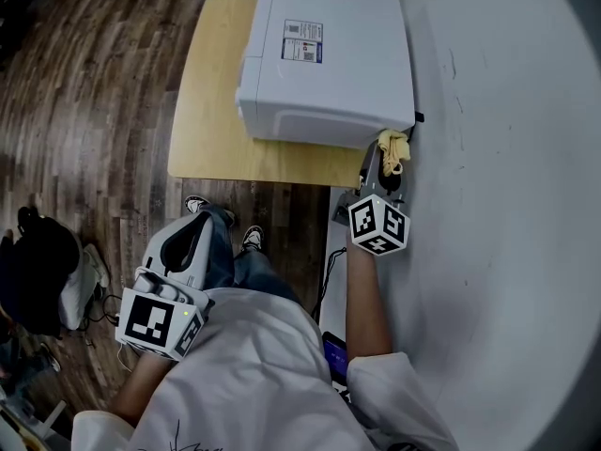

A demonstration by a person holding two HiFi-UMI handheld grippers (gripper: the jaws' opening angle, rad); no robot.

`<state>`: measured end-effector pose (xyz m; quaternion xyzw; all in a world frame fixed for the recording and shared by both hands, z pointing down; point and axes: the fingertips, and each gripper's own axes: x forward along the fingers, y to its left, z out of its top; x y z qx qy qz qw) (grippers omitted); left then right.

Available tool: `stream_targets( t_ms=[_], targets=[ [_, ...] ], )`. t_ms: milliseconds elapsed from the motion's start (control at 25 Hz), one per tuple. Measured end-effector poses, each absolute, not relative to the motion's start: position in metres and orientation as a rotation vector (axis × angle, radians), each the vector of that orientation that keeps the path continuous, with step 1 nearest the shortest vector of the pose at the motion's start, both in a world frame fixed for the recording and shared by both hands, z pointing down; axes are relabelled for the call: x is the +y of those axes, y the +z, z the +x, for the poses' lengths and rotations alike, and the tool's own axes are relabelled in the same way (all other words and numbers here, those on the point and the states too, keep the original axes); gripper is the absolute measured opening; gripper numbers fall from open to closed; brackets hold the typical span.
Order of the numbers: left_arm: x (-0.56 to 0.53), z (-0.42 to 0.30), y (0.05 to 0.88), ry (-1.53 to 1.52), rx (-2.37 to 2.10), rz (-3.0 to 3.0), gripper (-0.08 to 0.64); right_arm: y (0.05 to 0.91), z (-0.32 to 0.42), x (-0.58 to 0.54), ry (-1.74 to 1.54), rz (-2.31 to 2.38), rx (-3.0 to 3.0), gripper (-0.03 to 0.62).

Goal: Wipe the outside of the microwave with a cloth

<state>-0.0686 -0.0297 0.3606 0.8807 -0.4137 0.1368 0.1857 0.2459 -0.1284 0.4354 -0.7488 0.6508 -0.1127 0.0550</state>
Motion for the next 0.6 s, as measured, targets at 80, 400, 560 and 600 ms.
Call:
stream_targets(
  t_ms=[80, 400, 560, 600],
  targets=[
    [-0.03, -0.069, 0.36, 0.386, -1.164, 2.483, -0.009, 0.436, 0.242, -0.129, -0.334, -2.272, 1.986, 0.118],
    [-0.029, -0.067, 0.363, 0.396, -1.136, 2.488, -0.009, 0.439, 0.23, -0.131, -0.343, -2.227, 2.018, 0.118],
    [-0.028, -0.063, 0.364, 0.395, -1.123, 2.494, -0.009, 0.44, 0.225, -0.13, -0.337, -2.227, 2.031, 0.118],
    [-0.027, -0.064, 0.364, 0.395, -1.123, 2.493, -0.009, 0.44, 0.223, -0.13, -0.336, -2.226, 2.038, 0.118]
  ],
)
